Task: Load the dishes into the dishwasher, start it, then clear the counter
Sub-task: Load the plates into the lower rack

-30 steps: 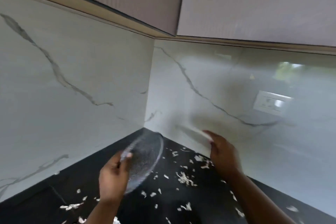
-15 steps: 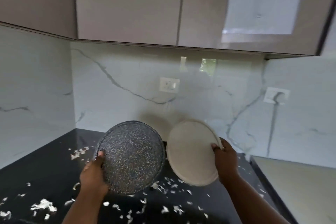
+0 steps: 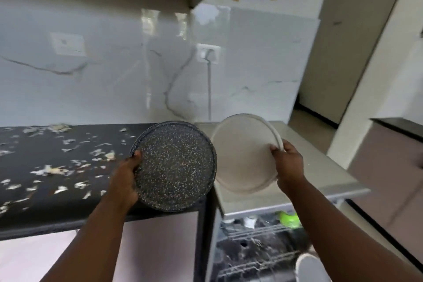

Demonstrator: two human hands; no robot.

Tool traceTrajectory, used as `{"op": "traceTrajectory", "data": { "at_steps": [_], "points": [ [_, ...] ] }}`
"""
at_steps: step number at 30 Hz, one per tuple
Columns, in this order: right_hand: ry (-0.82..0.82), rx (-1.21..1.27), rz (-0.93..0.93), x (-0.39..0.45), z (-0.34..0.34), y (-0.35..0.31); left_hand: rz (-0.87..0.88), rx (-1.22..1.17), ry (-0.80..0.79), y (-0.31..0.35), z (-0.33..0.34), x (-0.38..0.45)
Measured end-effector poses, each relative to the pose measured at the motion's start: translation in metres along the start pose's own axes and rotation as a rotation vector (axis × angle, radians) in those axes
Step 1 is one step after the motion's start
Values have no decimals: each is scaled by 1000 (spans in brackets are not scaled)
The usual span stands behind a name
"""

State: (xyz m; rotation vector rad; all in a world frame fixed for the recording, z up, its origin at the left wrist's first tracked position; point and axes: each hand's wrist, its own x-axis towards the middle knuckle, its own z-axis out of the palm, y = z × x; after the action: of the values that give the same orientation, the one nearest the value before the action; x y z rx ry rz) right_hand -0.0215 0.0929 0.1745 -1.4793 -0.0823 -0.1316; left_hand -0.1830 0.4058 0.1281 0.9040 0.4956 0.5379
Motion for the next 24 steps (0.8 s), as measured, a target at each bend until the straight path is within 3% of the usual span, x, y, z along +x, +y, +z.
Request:
{"op": "traceTrajectory", "data": {
  "at_steps": [10,19,24],
  "points": [
    [348,-55,224,5,-198,56,-173,340,-434,-115,159,-11],
    [708,47,474,-37,-269,142,-336,554,-707,-220,236,-16],
    [762,-229,590,-59,-298,179,-260,808,-733,-275,247,-18]
  ]
}}
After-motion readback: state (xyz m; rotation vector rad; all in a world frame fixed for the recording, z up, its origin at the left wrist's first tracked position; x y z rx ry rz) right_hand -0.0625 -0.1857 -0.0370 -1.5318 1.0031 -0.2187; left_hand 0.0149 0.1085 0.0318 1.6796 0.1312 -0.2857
